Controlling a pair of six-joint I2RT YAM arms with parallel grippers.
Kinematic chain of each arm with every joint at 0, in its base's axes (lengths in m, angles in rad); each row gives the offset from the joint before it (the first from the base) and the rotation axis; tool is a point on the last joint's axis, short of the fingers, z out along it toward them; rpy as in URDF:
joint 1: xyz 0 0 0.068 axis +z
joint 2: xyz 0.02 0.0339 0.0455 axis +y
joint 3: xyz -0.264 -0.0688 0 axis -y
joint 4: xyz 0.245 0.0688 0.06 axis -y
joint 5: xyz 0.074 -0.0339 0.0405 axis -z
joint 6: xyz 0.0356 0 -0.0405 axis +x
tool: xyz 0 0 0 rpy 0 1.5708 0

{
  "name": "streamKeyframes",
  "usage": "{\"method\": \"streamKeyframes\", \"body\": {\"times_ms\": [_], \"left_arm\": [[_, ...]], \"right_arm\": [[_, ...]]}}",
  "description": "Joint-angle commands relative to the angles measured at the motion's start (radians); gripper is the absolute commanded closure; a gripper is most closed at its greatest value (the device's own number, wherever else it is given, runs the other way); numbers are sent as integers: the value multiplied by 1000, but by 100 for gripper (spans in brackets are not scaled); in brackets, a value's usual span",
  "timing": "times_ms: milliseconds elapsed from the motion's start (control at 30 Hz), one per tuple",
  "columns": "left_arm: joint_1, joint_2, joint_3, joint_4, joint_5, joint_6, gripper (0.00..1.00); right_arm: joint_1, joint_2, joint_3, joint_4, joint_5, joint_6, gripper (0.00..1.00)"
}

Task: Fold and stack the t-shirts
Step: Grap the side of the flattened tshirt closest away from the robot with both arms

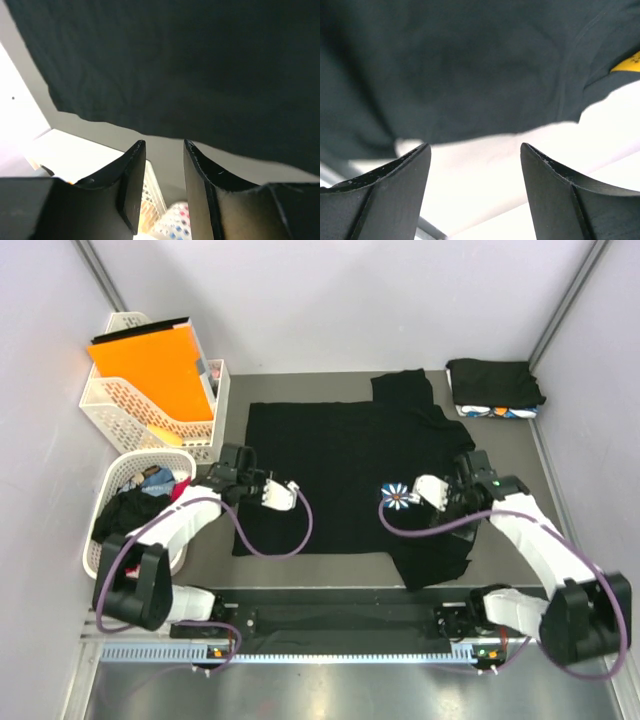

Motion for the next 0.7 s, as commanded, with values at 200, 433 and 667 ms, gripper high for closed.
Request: {"method": "streamKeyframes", "body": {"times_ms": [200, 433, 667], "left_arm": [[-13, -163, 6, -271, 69, 64, 58], [-16, -154, 9, -211, 58, 24, 58], [-18, -137, 0, -159, 66, -4, 58]], "right_arm": [[26, -401, -207, -252, 24, -241, 23], [27, -429, -269, -249, 45, -264, 23], [27, -351, -269, -226, 39, -274, 24]]}}
